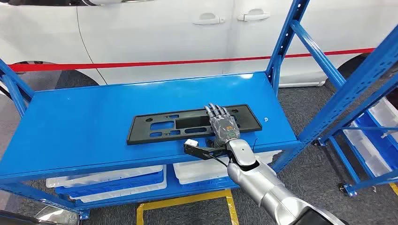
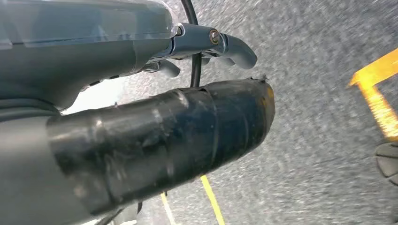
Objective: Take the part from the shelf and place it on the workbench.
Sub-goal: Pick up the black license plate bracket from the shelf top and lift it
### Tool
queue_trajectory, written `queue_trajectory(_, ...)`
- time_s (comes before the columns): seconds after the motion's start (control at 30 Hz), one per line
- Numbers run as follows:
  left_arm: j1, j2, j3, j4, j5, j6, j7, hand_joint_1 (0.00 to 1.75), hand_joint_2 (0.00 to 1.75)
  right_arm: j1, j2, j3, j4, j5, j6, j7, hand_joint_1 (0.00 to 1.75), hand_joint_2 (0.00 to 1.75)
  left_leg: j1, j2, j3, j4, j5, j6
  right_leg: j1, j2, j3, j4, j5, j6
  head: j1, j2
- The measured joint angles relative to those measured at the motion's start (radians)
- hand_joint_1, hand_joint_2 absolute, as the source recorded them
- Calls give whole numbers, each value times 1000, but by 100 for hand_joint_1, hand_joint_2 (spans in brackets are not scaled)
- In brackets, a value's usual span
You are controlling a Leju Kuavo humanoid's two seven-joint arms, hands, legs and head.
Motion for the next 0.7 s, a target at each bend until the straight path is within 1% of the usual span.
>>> queue_trajectory(0.03, 0, 0, 0, 0, 0, 0, 0, 0, 0, -2, 1, -1, 1, 0, -1, 0, 37, 175, -1, 0, 0, 1, -2, 3, 0, 0, 1, -2, -1, 2, 0, 0)
queue_trajectory(0.07, 0, 0, 0, 0, 0, 0, 0, 0, 0, -3, 2, -2, 2, 0, -1, 0, 69, 175, -2, 0, 1, 1, -3, 6, 0, 0, 2, -3, -2, 4, 0, 0)
queue_trajectory(0.13, -1, -1, 0, 0, 0, 0, 0, 0, 0, -8, 4, -4, 8, -1, 0, 0, 157, 175, 0, 1, 11, -4, -7, 19, -2, 0, 6, 3, -13, 14, 0, 0)
queue_trajectory(0.17, -1, -1, 0, 0, 0, 1, 0, 0, 0, -9, 5, -5, 11, -2, 1, -2, 173, 175, 2, 2, 17, -9, -9, 24, -4, 0, -3, 27, -27, 20, 1, 0)
queue_trajectory(0.2, -1, -2, 1, 0, 1, 1, 1, 0, 0, -9, 5, -6, 15, -3, 3, -4, 175, 175, 5, 2, 22, -12, -10, 29, -6, 0, -25, 73, -50, 26, 1, 0)
queue_trajectory(0.23, -1, -1, 1, 0, 2, 1, 3, 0, 0, -8, 5, -7, 20, -6, 4, -7, 175, 175, 5, 2, 25, -13, -12, 32, -8, -1, -60, 138, -77, 30, 1, 0)
queue_trajectory(0.27, -1, -1, 2, 0, 3, 1, 5, 0, 0, -6, 5, -8, 24, -8, 4, -11, 175, 175, 5, 2, 25, -13, -14, 34, -10, -1, -103, 207, -101, 34, 1, 0)
queue_trajectory(0.3, -1, -1, 4, 0, 5, 1, 7, 0, 0, -3, 5, -9, 29, -10, 3, -16, 175, 175, 5, 2, 27, -13, -16, 36, -12, -2, -141, 261, -111, 36, 1, 0)
queue_trajectory(0.33, -1, -1, 7, 0, 6, 1, 9, 0, 0, 0, 5, -10, 33, -12, 3, -20, 175, 175, 5, 1, 30, -13, -19, 36, -13, -2, -163, 283, -102, 37, 1, 0)
queue_trajectory(0.37, -1, -1, 10, 0, 7, 1, 10, 0, 0, 1, 5, -10, 37, -13, 2, -23, 175, 175, 5, 0, 35, -13, -23, 35, -14, -2, -165, 264, -71, 36, 1, 0)
queue_trajectory(0.4, -2, -1, 13, 0, 9, 1, 11, 0, 0, 2, 6, -11, 39, -14, 2, -25, 175, 175, 5, -1, 43, -13, -27, 33, -15, -2, -148, 209, -25, 33, 1, 0)
queue_trajectory(0.43, -1, -1, 15, 0, 10, 0, 11, 0, 0, 1, 6, -11, 41, -14, 2, -26, 175, 175, 6, -2, 50, -13, -32, 30, -14, -2, -121, 138, 19, 28, 1, 0)
queue_trajectory(0.47, -2, -2, 17, 0, 13, -3, 11, 0, 0, 1, 6, -12, 43, -14, 1, -27, 175, 175, 4, -3, 55, -13, -36, 26, -11, -2, -96, 74, 50, 23, 2, 0)
queue_trajectory(0.5, -3, -2, 19, 0, 15, -6, 11, 0, 0, 1, 7, -12, 45, -13, 0, -30, 175, 175, 3, -3, 56, -13, -38, 21, -8, -2, -79, 31, 65, 19, 2, 0)
queue_trajectory(0.53, -3, -2, 20, 0, 17, -9, 11, 0, 0, 1, 10, -12, 46, -13, -1, -33, 175, 175, 1, -4, 55, -12, -41, 21, -7, -2, -71, 9, 67, 19, 2, 0)
queue_trajectory(0.63, -4, -2, 25, 0, 19, -15, 10, 0, 0, 1, 18, -12, 47, -9, -7, -40, 175, 175, -1, -4, 55, -13, -43, 28, -7, 0, -69, -1, 66, 24, 2, 0)
queue_trajectory(0.7, -4, -3, 26, 0, 20, -17, 9, 0, 0, 1, 18, -12, 47, -6, -9, -41, 175, 175, 2, -4, 58, -18, -41, 24, -4, 1, -69, 0, 64, 21, 2, 0)
